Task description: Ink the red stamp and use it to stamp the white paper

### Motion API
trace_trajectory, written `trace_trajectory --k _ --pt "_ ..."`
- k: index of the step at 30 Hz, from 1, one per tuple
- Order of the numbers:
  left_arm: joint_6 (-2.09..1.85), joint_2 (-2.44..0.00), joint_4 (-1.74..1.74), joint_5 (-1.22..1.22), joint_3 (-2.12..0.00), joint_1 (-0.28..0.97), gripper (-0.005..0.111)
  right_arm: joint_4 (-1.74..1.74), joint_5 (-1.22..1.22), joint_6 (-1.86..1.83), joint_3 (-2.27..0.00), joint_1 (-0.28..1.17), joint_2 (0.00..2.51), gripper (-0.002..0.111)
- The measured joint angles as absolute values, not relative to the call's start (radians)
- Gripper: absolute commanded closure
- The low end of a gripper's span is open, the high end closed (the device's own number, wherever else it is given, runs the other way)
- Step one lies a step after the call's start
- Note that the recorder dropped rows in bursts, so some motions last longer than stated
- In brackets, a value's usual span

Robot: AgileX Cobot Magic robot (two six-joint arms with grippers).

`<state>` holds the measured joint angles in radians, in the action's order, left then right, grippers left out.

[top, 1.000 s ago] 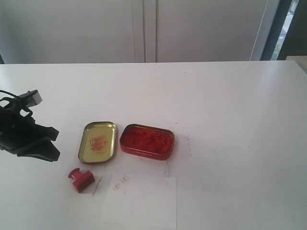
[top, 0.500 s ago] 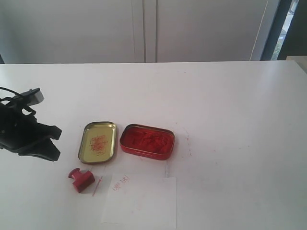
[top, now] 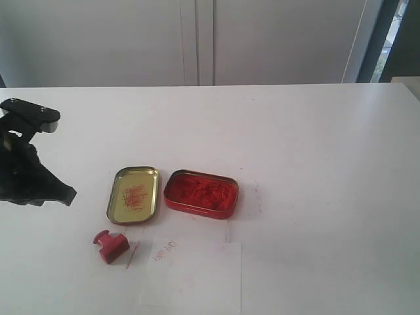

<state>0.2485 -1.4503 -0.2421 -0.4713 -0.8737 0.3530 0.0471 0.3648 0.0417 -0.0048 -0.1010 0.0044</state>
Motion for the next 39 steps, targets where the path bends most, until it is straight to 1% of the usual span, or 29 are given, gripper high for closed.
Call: trace_trajectory --k 4,9,39 --pt "0.275 -1.376 -0.261 -0.421 -0.811 0.355 0.107 0.047 0.365 0.042 -0.005 -0.101 0.004 0.108" --pt "0.279 -1.339 -0.267 -0.412 -0.807 0.355 0.107 0.047 0.365 0.042 -0.005 -0.101 0.004 0.108" --pt "0.279 -1.314 -0.276 -0.408 -0.805 0.357 0.107 0.047 0.365 0.042 -0.005 -0.101 0.004 0.108"
